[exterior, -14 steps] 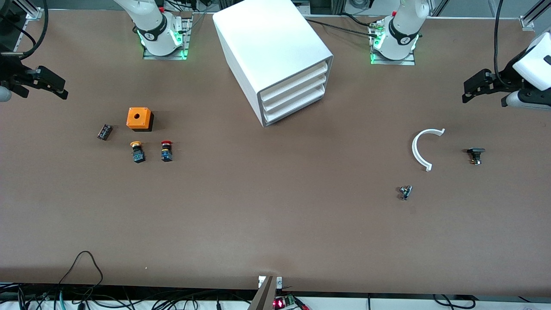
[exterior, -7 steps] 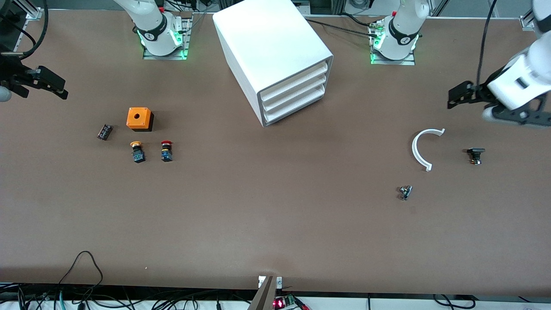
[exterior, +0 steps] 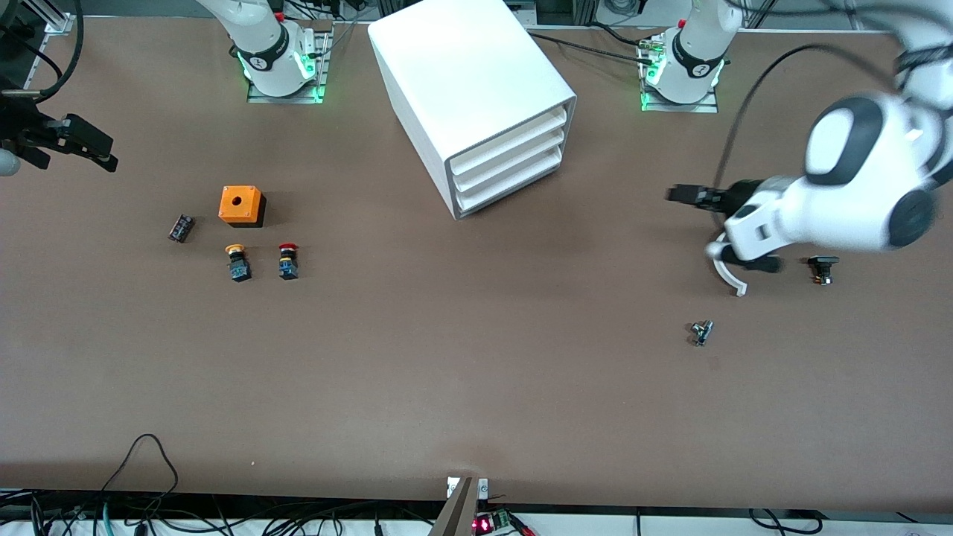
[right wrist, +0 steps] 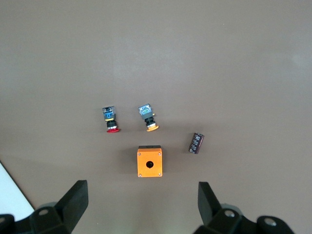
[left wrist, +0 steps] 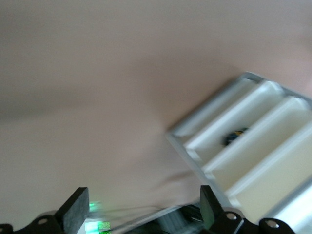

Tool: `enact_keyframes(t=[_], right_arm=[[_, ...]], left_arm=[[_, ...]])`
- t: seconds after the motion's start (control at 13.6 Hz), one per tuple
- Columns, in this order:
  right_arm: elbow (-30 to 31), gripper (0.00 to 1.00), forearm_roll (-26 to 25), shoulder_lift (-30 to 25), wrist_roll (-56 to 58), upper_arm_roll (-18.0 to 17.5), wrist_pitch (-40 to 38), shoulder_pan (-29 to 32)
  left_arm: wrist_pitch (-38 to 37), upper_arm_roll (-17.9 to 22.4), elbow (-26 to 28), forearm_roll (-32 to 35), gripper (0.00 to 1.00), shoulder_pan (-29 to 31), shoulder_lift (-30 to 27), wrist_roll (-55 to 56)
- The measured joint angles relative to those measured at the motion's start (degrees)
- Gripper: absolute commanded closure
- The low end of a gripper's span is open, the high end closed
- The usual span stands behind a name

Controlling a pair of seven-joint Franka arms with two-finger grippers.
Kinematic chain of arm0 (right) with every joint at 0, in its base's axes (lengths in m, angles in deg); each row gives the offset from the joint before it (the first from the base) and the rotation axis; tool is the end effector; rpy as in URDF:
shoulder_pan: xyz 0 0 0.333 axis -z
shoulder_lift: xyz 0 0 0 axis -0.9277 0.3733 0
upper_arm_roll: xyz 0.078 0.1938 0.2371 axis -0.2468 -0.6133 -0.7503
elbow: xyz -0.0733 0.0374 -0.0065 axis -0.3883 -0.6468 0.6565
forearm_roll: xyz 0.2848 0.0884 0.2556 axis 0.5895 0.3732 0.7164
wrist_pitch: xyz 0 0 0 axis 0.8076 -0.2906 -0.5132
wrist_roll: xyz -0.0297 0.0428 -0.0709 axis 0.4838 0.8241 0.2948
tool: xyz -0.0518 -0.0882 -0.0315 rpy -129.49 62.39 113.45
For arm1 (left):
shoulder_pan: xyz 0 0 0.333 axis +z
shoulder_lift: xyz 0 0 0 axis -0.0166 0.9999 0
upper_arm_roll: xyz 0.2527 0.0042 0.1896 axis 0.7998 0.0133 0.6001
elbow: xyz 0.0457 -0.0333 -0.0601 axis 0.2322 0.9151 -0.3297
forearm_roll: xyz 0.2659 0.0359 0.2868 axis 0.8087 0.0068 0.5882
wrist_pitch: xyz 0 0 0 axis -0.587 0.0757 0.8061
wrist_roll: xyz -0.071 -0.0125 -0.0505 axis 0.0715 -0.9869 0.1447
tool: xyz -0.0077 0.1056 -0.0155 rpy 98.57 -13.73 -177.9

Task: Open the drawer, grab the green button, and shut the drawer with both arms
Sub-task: 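Reach the left gripper to the cabinet's bottom drawer handle, then pull the bottom drawer open with the left gripper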

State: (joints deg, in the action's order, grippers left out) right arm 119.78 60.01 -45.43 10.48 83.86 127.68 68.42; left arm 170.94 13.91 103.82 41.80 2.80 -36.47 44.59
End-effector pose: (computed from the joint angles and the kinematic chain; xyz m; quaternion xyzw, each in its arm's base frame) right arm 0.5332 -0.0141 0.6190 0.9997 -0.0086 -0.0030 0.0209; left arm 0.5548 -0.1121 0.3616 0.9250 -0.0316 -0.2750 0.2604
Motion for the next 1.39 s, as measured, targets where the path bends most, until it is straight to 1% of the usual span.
enact_keyframes(t=[0.07,0.29,0.44,0.59,0.73,0.88,0.95,1.03,1.1,1.17,1.25,1.39], right_arm=[[0.0,0.0,0.0,0.0,0.0,-0.01,0.0,0.0],[-0.01,0.0,0.0,0.0,0.0,-0.01,0.0,0.0],[0.0,0.0,0.0,0.01,0.0,-0.01,0.0,0.0],[0.0,0.0,0.0,0.06,0.0,-0.01,0.0,0.0],[0.01,0.0,0.0,0.07,0.0,-0.01,-0.01,0.0],[0.01,0.0,0.0,0.12,0.0,-0.01,-0.01,0.0],[0.01,0.0,0.0,0.19,0.0,-0.01,-0.01,-0.01],[0.01,0.0,0.0,0.35,0.0,-0.01,0.02,0.0],[0.01,0.0,0.0,0.53,0.0,0.0,0.05,0.01],[0.01,0.0,0.0,0.67,0.0,-0.01,0.11,0.01],[0.01,0.0,0.0,0.75,0.0,0.0,0.23,0.01],[0.01,0.0,0.0,0.83,0.0,-0.01,0.48,0.01]], left_arm=[[3.36,-0.95,3.94,-5.6,0.0,-0.11,1.5,-2.68],[12.7,-5.86,13.13,-16.6,0.0,-0.76,5.08,-13.53],[16.4,-8.1,17.32,-23.91,0.0,-1.83,7.32,-20.43],[19.51,-9.18,20.27,-30.17,0.0,-3.6,9.44,-25.83],[22.61,-10.53,21.83,-33.35,0.03,-5.48,11.07,-28.19],[25.12,-11.74,22.35,-33.87,0.11,-6.64,11.85,-28.28],[25.63,-11.93,22.52,-33.89,0.21,-7.01,11.88,-28.28],[25.76,-11.99,22.7,-33.89,0.35,-7.21,11.89,-28.28],[25.78,-12.02,22.86,-33.89,0.59,-7.37,11.95,-28.28],[25.81,-12.05,22.94,-33.89,0.93,-7.51,12.08,-28.28],[26.01,-12.08,22.99,-33.89,1.0,-7.63,12.24,-28.28],[26.65,-12.14,23.13,-33.89,1.0,-7.82,12.53,-28.3]])
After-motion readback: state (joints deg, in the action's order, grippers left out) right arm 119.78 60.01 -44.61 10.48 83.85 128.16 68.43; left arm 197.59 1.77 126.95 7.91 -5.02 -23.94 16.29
